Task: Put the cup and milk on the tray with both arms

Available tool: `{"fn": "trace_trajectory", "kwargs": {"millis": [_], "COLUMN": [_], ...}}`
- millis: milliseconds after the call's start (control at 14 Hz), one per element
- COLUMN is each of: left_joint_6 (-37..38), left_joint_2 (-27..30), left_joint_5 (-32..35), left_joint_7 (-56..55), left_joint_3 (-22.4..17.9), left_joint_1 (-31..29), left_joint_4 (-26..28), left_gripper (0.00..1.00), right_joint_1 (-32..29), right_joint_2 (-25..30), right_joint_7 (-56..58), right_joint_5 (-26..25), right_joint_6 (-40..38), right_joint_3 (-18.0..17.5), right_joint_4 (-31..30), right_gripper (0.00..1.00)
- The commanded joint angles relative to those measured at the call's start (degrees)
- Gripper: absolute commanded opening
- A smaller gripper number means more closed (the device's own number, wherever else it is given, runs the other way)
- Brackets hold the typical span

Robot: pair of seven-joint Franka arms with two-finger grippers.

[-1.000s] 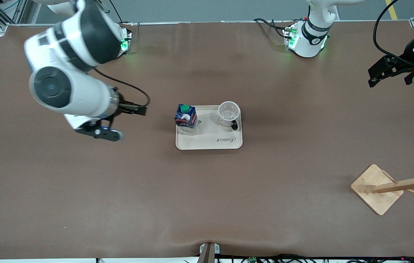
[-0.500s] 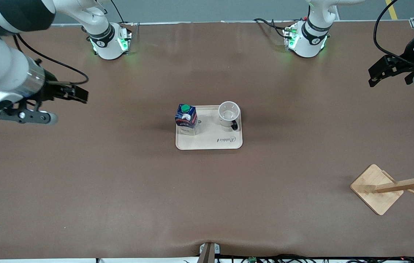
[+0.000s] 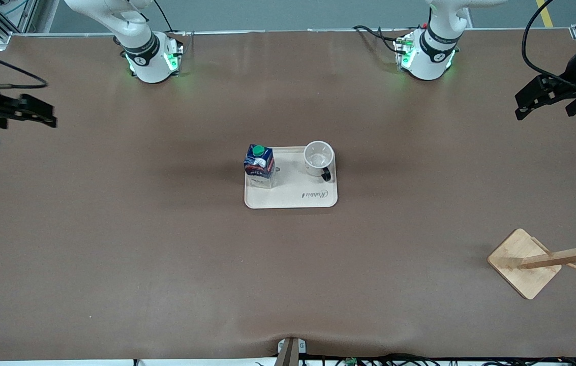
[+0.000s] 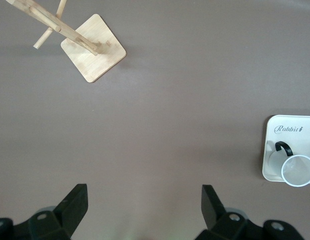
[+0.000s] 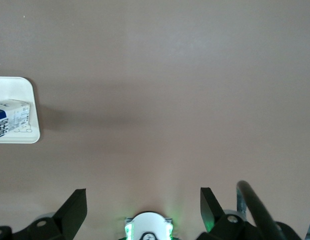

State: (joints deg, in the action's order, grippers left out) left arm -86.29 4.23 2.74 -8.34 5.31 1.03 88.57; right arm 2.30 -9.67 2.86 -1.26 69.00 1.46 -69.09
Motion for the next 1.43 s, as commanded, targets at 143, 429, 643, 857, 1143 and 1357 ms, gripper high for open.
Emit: {"fn": "trace_trajectory", "kwargs": {"millis": [143,429,643,857,1143,1357], "left_joint_6": [0.3,0.3,0.3,0.3,0.3,0.9], "left_joint_2": [0.6,0.6,0.6,0.1,-0.1,0.0], "left_joint_5": [-1.2,-0.6,-0.5,-0.4,-0.4,-1.0], "left_joint_7": [1.1,0.3,1.1,1.1,1.0,1.0], "left_joint_3": [-0.3,0.4,0.5,0.2,0.4,0.4], "left_joint_1": [0.3,0.4,0.2,-0.2,0.1,0.0], "left_joint_4": [-0.8,-0.9,-0.9,-2.2,-2.3,-2.2], "left_gripper": [1.00,1.00,1.00,1.00,1.00,1.00], "right_joint_1": [-4.3,-6.7,-6.7,-6.5,-5.5,-5.4], "right_joint_2": [5.4,14.7,15.4,15.4,15.0,15.0], "right_joint_7": [2.7,1.8,-4.6,-4.0,-4.0,-4.3], "right_joint_5": [0.6,0.7,1.9,2.1,2.1,2.1], "right_joint_6": [1.5,11.7,12.0,11.1,11.2,10.7], "right_joint_3": [-1.0,-1.4,-1.4,-1.6,-1.9,-1.9], "right_joint_4": [-5.2,-21.2,-22.5,-22.1,-22.0,-22.0], "right_gripper": [1.00,1.00,1.00,1.00,1.00,1.00]}}
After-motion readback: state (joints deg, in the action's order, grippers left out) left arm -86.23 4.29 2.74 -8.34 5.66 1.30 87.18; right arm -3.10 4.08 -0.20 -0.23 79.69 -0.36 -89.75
